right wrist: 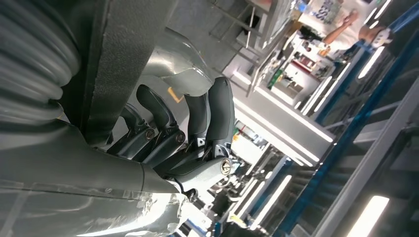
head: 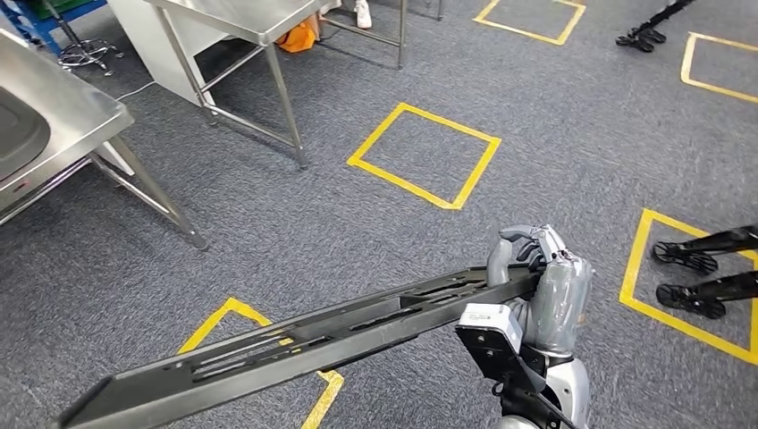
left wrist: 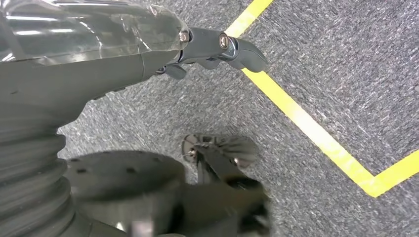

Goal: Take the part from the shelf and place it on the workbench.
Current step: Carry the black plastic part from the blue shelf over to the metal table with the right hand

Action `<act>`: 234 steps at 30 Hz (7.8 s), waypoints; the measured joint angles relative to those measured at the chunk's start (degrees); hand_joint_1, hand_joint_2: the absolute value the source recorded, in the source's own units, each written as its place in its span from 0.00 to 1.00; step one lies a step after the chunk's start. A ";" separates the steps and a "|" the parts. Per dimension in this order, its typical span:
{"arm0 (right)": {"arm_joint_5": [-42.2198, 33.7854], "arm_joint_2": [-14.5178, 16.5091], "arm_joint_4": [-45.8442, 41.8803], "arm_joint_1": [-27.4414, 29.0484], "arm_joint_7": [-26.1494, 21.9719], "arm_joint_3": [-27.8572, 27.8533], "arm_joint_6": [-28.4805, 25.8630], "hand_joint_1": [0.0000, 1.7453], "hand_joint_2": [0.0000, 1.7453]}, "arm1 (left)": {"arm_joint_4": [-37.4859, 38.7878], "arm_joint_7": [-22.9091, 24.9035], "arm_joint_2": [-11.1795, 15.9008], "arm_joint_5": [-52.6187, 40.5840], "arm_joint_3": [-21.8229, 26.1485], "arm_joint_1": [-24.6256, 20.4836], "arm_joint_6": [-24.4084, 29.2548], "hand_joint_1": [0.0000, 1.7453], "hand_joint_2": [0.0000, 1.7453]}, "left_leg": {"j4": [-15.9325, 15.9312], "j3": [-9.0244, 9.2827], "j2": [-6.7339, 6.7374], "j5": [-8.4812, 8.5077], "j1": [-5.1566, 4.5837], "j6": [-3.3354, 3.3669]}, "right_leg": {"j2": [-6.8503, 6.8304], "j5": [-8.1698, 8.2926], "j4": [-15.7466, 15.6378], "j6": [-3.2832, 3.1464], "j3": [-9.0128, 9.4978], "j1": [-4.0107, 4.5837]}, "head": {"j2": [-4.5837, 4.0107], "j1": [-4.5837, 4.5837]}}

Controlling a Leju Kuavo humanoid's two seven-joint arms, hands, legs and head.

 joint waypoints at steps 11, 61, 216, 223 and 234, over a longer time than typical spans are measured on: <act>0.17 0.00 0.00 0.11 0.03 -0.21 -0.01 1.00 1.00 | 0.00 0.00 -0.04 -0.01 0.03 0.00 0.00 0.00 1.00 | -3.86 1.66 -2.37 0.90 -0.50 2.90 | 2.98 -7.56 16.18 1.93 -7.39 -0.19 | 0.00 1.02; -0.01 0.46 -0.02 0.57 -0.38 -0.59 -0.03 1.00 1.00 | 0.00 0.55 0.00 -0.63 0.96 0.01 0.01 0.00 1.00 | 0.39 0.10 0.02 -0.27 0.28 -0.63 | 0.47 0.09 -0.13 0.25 -0.03 -0.32 | 0.00 0.47; -2.04 -0.81 1.49 -0.51 4.50 -0.60 -0.07 1.00 1.00 | 0.00 0.07 0.87 -2.77 1.36 0.59 -9.98 0.00 1.00 | -2.46 0.53 -1.72 0.58 -0.53 1.50 | 3.01 -1.17 -0.67 0.34 1.17 0.79 | 0.00 1.57; -1.11 -0.81 1.49 -0.47 5.28 -0.61 -0.06 1.00 1.00 | 0.00 0.51 0.87 -2.97 1.36 0.60 -10.01 0.00 1.00 | -2.52 0.69 -1.72 0.58 -0.44 1.50 | 3.01 -1.18 -0.66 0.42 1.23 0.85 | 0.00 1.56; -0.87 -0.83 1.48 -0.25 5.45 -0.61 -0.08 1.00 1.00 | 0.00 0.73 0.87 -3.33 1.36 0.59 -10.11 0.00 1.00 | -4.74 2.29 -1.60 1.14 0.13 2.74 | 3.15 -3.15 2.10 1.42 0.53 0.79 | 0.00 1.76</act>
